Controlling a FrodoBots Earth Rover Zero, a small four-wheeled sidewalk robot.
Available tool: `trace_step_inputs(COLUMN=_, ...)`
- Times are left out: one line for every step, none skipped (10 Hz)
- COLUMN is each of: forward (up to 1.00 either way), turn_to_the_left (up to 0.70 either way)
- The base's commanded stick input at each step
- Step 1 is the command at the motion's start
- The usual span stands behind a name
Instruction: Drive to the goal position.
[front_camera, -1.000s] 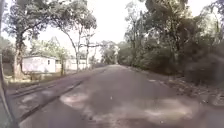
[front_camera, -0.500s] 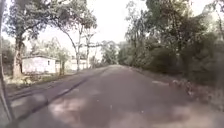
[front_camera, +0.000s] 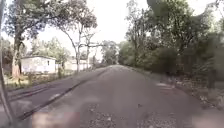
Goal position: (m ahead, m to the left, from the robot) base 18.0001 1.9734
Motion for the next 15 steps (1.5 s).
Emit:
trace_step_inputs(forward=0.70, turn_to_the_left=0.00)
trace_step_inputs(forward=0.70, turn_to_the_left=0.00)
trace_step_inputs(forward=0.70, turn_to_the_left=0.00)
trace_step_inputs(forward=0.70, turn_to_the_left=0.00)
trace_step_inputs(forward=0.70, turn_to_the_left=0.00)
trace_step_inputs(forward=0.70, turn_to_the_left=0.00)
trace_step_inputs(forward=0.70, turn_to_the_left=0.00)
trace_step_inputs(forward=0.70, turn_to_the_left=0.00)
trace_step_inputs(forward=0.70, turn_to_the_left=0.00)
trace_step_inputs(forward=0.70, turn_to_the_left=0.00)
trace_step_inputs(forward=0.70, turn_to_the_left=0.00)
trace_step_inputs(forward=0.70, turn_to_the_left=0.00)
trace_step_inputs(forward=0.70, turn_to_the_left=0.00)
trace_step_inputs(forward=0.70, turn_to_the_left=0.00)
trace_step_inputs(forward=0.70, turn_to_the_left=0.00)
